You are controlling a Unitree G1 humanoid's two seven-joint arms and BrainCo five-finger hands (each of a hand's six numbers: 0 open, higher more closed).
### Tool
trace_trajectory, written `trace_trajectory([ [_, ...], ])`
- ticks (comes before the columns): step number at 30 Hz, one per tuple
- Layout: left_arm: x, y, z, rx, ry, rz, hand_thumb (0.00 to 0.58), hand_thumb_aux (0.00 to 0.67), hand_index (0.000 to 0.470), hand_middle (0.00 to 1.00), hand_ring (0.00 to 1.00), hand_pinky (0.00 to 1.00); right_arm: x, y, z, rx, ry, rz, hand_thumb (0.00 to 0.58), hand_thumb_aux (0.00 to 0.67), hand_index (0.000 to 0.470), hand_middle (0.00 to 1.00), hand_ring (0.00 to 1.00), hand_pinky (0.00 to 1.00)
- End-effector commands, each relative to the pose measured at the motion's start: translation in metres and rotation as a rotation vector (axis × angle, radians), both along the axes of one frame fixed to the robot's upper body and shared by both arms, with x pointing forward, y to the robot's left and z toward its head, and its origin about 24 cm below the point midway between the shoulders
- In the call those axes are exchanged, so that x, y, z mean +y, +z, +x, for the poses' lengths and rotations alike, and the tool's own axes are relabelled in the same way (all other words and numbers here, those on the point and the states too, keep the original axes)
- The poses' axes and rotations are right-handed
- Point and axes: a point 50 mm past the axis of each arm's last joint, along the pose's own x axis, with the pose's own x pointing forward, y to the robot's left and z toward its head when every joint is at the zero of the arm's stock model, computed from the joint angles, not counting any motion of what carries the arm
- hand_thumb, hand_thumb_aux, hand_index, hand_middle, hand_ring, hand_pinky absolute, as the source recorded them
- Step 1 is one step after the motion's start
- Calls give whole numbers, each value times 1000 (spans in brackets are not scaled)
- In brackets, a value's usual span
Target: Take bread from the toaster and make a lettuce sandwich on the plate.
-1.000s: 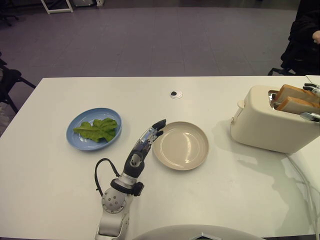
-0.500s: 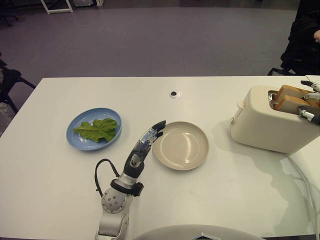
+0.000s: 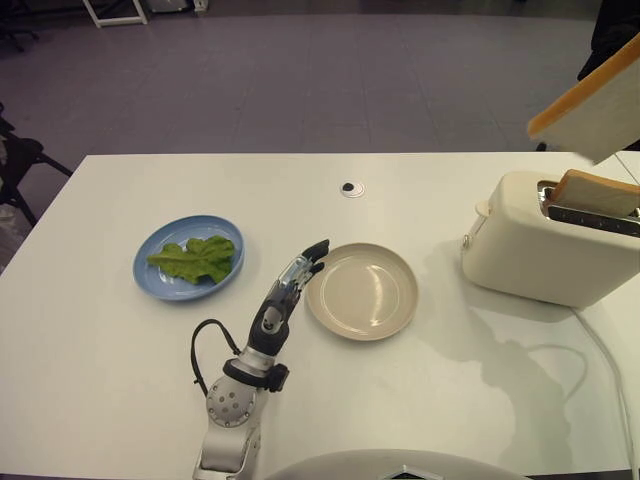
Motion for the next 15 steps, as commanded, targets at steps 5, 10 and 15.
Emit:
trace_trajectory([
  [5,3,-5,6,10,2,10,0,0,0,0,0,0,113,-96,13,610,305,126,580,670,470,0,0,0],
  [10,3,-5,9,1,-1,16,0,0,0,0,0,0,155,-157,8,756,282,-52,580,670,470,0,0,0],
  [15,2,-4,10,-5,-9,12,0,0,0,0,0,0,169,-182,11,811,255,-76,580,670,470,0,0,0],
])
